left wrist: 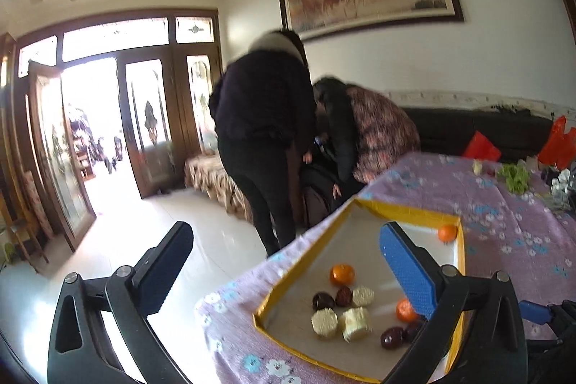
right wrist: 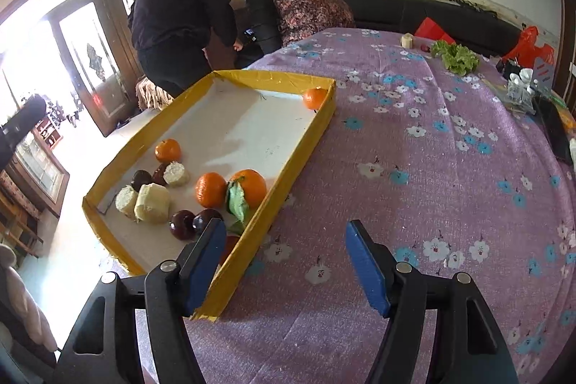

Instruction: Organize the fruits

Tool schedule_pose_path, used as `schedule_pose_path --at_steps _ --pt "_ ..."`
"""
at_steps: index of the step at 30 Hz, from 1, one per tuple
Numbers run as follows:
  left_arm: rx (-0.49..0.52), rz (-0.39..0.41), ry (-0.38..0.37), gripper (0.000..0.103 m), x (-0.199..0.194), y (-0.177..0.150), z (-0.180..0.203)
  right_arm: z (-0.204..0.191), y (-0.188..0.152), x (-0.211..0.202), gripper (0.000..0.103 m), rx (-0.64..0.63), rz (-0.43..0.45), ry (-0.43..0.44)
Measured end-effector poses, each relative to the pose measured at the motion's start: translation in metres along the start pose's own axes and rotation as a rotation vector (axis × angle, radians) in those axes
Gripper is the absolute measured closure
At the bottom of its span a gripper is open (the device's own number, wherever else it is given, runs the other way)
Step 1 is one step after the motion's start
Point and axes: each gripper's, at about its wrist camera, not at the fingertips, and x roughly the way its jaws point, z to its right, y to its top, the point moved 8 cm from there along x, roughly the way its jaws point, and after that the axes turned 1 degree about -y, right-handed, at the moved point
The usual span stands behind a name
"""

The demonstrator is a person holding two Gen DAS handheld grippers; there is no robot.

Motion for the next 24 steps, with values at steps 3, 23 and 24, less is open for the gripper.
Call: schedule_pose_path --at_steps 3,23,24 --pt "-0.009 0.054 0.02 0.0 -0.019 0.004 -0.002 -0.004 0.002 -0.014 0.027 -0.013 0.035 0.0" --pt "-0.013 -0.147 -0.162 0.0 -0.013 -0.022 0.026 -0.03 -0.008 -0.039 0.018 -0.125 0.105 -0.052" --pt "-0.016 -0.158 -0.167 0.0 -0.011 -0.024 0.027 -0.03 -0.009 -0.039 0.018 -0.128 0.103 -0.056"
